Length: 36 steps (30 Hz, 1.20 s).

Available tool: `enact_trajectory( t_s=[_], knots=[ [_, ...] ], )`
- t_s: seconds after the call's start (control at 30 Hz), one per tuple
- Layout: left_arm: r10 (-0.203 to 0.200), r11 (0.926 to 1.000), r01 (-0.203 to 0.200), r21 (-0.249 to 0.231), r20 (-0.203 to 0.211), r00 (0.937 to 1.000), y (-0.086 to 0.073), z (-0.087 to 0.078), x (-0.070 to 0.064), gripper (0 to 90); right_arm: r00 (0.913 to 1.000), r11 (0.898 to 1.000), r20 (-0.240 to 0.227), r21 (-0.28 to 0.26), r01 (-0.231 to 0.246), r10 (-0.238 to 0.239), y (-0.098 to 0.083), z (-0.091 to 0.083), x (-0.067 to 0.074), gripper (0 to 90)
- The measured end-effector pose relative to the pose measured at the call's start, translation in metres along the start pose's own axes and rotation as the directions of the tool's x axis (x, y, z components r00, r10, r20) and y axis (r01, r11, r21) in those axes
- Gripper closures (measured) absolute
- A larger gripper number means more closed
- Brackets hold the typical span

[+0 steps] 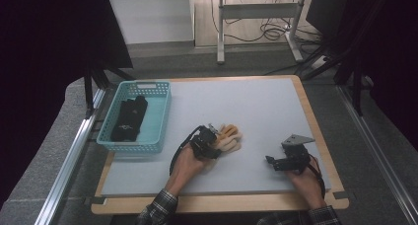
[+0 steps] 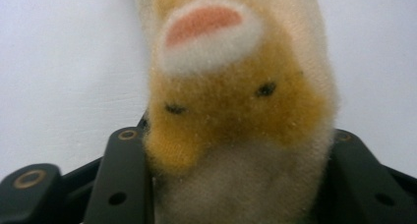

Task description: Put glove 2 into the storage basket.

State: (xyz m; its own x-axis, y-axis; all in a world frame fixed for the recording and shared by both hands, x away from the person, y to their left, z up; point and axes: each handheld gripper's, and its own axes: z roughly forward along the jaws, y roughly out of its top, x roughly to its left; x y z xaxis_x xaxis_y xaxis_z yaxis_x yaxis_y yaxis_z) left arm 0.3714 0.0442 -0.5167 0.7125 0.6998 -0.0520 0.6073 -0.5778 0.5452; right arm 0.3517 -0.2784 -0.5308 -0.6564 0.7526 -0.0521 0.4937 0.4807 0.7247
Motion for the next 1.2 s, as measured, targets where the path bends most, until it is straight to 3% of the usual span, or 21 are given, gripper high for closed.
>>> enact_trajectory(
  t_s=[0.27, 0.57, 0.97, 1.2],
  knots=[
    [-0.019, 0.9993, 0.019, -0.032, 0.013, 0.9997, 0.004, -0.009, 0.004, 54.7, 1.0, 1.0, 0.0, 0.0, 0.001, -0.001, 0.0, 0.0, 0.0, 14.0],
    [-0.048, 0.9963, 0.048, -0.071, -0.004, 0.9988, 0.007, -0.031, 0.019, 54.2, 1.0, 1.0, 0.001, 0.001, 0.0, 0.0, 0.0, 0.0, 0.0, 14.0],
    [-0.092, 0.9906, 0.085, -0.108, -0.063, 0.9938, 0.01, -0.067, 0.046, 53.5, 1.0, 1.0, 0.001, 0.0, 0.002, -0.002, 0.0, 0.0, 0.0, 14.0],
    [-0.123, 0.9867, 0.112, -0.118, -0.096, 0.9877, 0.009, -0.088, 0.065, 53.5, 1.0, 1.0, 0.001, 0.0, 0.001, -0.001, 0.0, 0.0, 0.0, 14.0]
  ],
)
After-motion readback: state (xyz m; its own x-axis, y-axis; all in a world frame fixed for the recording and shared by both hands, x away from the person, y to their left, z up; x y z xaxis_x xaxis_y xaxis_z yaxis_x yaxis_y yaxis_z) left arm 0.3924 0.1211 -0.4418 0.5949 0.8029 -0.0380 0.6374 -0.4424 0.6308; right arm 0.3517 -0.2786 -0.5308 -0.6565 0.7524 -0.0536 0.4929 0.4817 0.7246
